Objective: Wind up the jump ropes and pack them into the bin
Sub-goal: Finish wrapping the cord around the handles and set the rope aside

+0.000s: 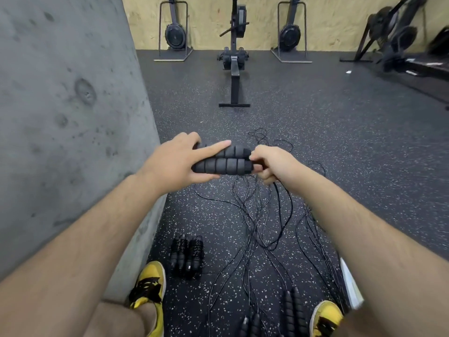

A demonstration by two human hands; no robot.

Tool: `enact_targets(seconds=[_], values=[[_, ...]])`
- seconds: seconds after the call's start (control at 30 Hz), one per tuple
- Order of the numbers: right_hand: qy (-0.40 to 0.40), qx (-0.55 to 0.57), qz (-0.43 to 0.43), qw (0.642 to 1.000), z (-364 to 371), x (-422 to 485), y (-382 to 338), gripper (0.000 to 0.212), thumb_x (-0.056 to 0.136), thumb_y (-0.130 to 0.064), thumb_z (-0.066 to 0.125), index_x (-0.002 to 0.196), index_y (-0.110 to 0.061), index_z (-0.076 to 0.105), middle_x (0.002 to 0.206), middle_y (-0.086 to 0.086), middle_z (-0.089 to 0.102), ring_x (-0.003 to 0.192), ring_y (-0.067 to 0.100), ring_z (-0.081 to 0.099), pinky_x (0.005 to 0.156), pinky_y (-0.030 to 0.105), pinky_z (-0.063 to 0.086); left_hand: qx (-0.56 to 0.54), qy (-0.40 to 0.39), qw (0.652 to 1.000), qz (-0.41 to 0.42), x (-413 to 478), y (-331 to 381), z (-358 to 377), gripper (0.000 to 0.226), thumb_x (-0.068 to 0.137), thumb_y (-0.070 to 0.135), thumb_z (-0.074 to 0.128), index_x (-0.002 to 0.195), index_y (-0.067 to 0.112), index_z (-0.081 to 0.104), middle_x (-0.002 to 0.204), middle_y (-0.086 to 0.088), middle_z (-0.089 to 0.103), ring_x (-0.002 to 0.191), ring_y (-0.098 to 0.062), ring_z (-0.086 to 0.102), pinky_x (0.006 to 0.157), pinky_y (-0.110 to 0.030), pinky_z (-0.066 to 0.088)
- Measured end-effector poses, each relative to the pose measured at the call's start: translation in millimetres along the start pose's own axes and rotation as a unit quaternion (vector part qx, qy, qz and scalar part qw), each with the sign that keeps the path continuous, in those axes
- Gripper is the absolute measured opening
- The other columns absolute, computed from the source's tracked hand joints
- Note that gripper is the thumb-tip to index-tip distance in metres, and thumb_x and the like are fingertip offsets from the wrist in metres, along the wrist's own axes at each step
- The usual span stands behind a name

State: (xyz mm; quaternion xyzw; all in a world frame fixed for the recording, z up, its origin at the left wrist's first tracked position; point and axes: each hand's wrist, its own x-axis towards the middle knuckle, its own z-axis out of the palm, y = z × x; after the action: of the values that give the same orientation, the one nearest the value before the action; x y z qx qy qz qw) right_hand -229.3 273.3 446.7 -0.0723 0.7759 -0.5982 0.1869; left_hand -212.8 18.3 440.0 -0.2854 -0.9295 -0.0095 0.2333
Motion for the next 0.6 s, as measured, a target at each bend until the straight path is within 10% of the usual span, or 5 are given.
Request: enact_targets(seconds=[0.2,0.6], values=[[0.098,-0.189,-0.066,0.975,-5,-25,-3,0.039,0.091,-0.054,0.061,0.075,-0.019,0.064,0.045,-0.015,0.043,0.038,0.002,0.037,0.041,0.018,0.029,0.023,-0.012,0.999,-0.024,12,21,2,0.076,0.084,0.075,0.049,0.153,0.056,0.024,0.098,-0.001,0.04,0.086,-0.02,0.039,0.057,-0.037,0.05],[0.205,-0.322,-0.119,0.917,-17,-35,12,0.034,0.096,-0.043,0.057,0.076,-0.017,0.063,0.071,-0.005,0.061,0.066,0.012,0.055,0.058,0.028,0.04,-0.022,-0.04,0.997,-0.068,31,47,15,0.087,0.076,0.092,0.035,0.154,0.058,0.017,0.095,0.001,0.038,0.086,-0.019,0.039,0.062,-0.037,0.05]])
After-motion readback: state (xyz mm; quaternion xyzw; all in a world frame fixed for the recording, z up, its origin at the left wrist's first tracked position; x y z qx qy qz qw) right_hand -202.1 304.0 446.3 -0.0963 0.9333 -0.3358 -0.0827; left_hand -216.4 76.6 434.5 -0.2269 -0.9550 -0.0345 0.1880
